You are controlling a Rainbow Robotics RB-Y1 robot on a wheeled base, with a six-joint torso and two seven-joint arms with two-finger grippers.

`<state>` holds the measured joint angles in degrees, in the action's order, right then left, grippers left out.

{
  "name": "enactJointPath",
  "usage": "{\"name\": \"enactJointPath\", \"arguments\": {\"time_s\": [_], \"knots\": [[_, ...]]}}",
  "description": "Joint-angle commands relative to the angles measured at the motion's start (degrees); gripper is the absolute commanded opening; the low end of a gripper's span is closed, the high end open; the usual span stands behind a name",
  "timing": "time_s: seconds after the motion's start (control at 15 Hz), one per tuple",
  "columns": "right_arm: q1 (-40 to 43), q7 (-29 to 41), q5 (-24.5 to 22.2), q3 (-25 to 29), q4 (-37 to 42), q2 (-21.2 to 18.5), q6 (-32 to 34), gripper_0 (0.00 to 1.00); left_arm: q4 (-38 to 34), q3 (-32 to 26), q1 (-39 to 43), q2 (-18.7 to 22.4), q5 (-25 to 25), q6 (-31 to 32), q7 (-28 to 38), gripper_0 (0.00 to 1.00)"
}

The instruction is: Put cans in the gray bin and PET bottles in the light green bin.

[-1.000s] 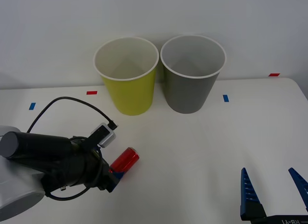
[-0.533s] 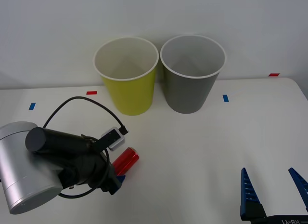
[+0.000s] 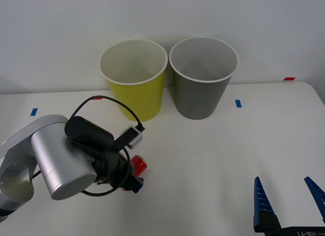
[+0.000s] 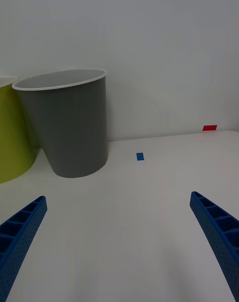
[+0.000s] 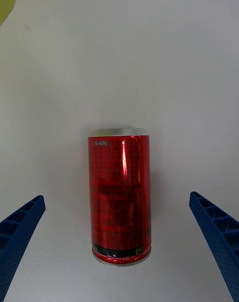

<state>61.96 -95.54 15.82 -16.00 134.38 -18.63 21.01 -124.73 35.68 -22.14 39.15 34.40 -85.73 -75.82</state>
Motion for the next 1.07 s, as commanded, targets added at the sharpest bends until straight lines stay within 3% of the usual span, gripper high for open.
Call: {"name": "enactJointPath", "arguments": {"time_s": [0.07, 1.07], "knots": [[0.00, 0.00, 0.00, 0.00, 0.00, 0.00, 0.00, 1.00, 2.12, 0.00, -0.53, -1.00, -0.56, -0.14, 0.41, 1.00], [0.00, 0.00, 0.00, 0.00, 0.00, 0.00, 0.00, 1.00, 10.29, 0.26, -1.76, -7.24, -3.20, -2.25, -0.12, 1.00]]}}
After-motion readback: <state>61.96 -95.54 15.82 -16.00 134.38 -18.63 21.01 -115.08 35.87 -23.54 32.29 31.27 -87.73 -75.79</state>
